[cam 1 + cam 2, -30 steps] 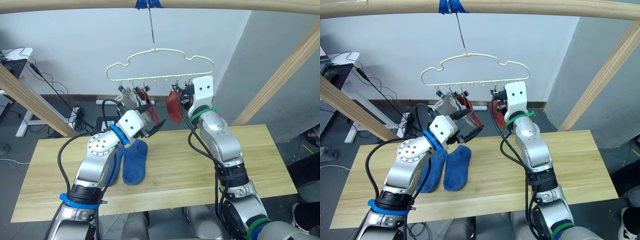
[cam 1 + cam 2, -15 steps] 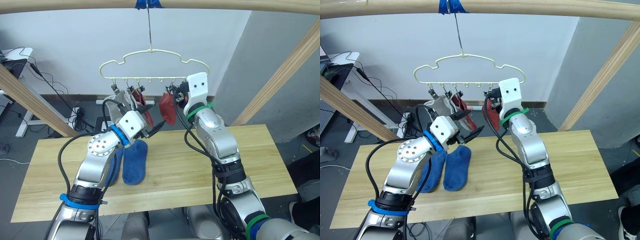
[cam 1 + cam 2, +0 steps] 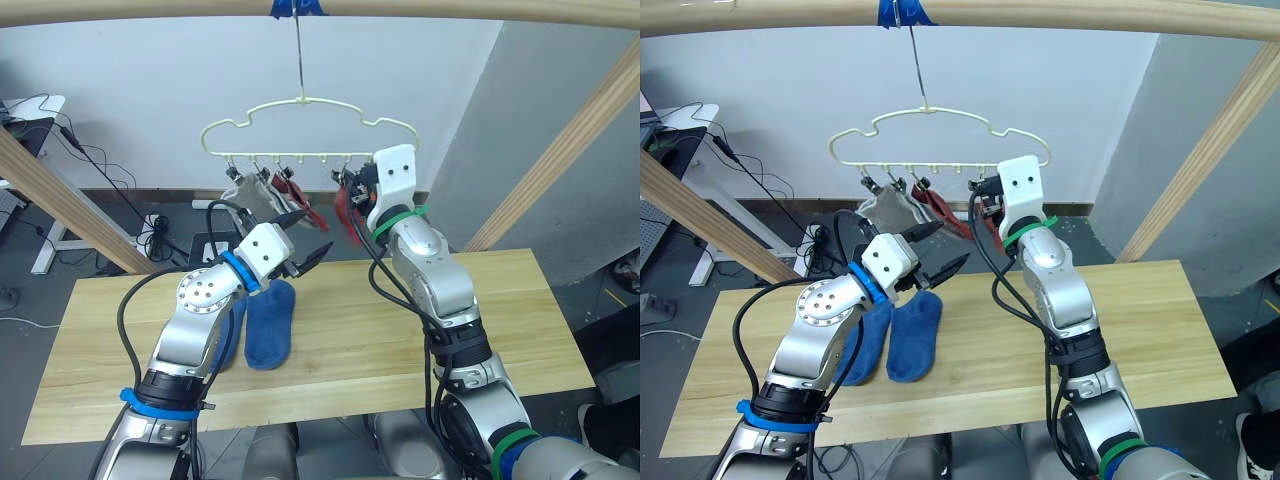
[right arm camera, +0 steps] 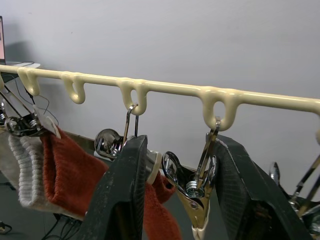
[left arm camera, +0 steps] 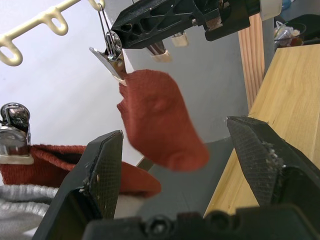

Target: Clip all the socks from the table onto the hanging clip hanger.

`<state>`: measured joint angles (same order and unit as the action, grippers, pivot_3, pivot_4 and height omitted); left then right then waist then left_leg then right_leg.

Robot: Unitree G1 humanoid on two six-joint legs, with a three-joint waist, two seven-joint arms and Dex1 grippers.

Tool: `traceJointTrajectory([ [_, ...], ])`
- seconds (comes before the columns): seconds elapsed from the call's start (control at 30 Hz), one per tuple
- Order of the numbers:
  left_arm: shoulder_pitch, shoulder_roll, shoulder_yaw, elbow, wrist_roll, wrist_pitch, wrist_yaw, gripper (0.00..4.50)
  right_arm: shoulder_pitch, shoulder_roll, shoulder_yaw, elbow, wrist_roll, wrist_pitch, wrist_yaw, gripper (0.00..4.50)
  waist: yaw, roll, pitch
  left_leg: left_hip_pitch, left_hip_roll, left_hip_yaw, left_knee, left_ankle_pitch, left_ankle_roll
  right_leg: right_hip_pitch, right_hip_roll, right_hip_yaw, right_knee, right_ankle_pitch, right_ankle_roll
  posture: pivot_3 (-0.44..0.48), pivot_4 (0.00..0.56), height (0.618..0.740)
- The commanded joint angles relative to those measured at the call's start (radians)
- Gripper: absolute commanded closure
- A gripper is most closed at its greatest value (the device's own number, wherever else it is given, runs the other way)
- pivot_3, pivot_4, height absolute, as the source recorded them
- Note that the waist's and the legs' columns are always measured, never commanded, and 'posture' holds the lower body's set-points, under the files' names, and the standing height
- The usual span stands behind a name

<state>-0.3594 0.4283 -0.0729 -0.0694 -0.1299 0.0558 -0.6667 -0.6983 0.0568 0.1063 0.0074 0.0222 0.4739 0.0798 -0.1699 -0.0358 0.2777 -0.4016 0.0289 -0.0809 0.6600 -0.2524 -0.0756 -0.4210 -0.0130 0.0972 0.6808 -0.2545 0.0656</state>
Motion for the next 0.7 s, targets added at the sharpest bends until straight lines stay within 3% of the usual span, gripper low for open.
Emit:
traceJointTrajectory([
  [0.03, 0.006, 0.006, 0.006, -0.031, 0.004, -0.018, 0.004, 0.82, -0.017, 0.004, -0.006, -0.018, -0.004, -0.030, -0.010, 2.94, 0.000, 0.000, 0.000, 0.000, 0.000, 0.000, 0.000, 0.000, 0.000, 0.000, 0.000, 0.000, 0.000, 0.000, 0.000, -0.170, 0.198, 0.740],
  [0.17, 0.011, 0.006, 0.007, -0.035, 0.006, -0.018, 0.008, 0.82, -0.020, 0.004, -0.010, -0.016, -0.003, -0.035, -0.013, 4.05, 0.000, 0.000, 0.000, 0.000, 0.000, 0.000, 0.000, 0.000, 0.000, 0.000, 0.000, 0.000, 0.000, 0.000, 0.000, -0.170, 0.198, 0.740],
  [0.27, 0.024, 0.002, 0.007, -0.045, 0.006, -0.015, 0.014, 0.82, -0.022, 0.002, -0.011, -0.015, -0.002, -0.036, -0.013, 4.49, 0.000, 0.000, 0.000, 0.000, 0.000, 0.000, 0.000, 0.000, 0.000, 0.000, 0.000, 0.000, 0.000, 0.000, 0.000, -0.168, 0.199, 0.740],
  [0.5, 0.119, -0.015, 0.007, -0.082, 0.006, 0.060, 0.059, 0.82, -0.020, -0.002, -0.009, -0.017, 0.000, -0.038, -0.009, 4.49, 0.000, 0.000, 0.000, 0.000, 0.000, 0.000, 0.000, 0.000, 0.000, 0.000, 0.000, 0.000, 0.000, 0.000, 0.000, -0.163, 0.191, 0.740],
  [0.63, 0.220, -0.076, 0.059, -0.048, -0.027, 0.183, 0.155, 0.03, -0.022, -0.002, -0.009, -0.016, 0.001, -0.040, -0.008, 4.50, -0.001, 0.001, -0.001, 0.000, 0.000, 0.000, 0.000, 0.000, 0.000, 0.000, 0.000, 0.000, 0.000, 0.000, 0.000, -0.163, 0.191, 0.740],
  [0.7, 0.240, -0.106, 0.085, -0.019, -0.026, 0.215, 0.209, 0.03, -0.022, -0.003, -0.009, -0.017, 0.002, -0.039, -0.006, 4.50, 0.001, 0.001, -0.001, 0.000, 0.000, 0.000, 0.000, 0.000, 0.000, 0.000, 0.000, 0.000, 0.001, 0.000, 0.000, -0.165, 0.194, 0.740],
])
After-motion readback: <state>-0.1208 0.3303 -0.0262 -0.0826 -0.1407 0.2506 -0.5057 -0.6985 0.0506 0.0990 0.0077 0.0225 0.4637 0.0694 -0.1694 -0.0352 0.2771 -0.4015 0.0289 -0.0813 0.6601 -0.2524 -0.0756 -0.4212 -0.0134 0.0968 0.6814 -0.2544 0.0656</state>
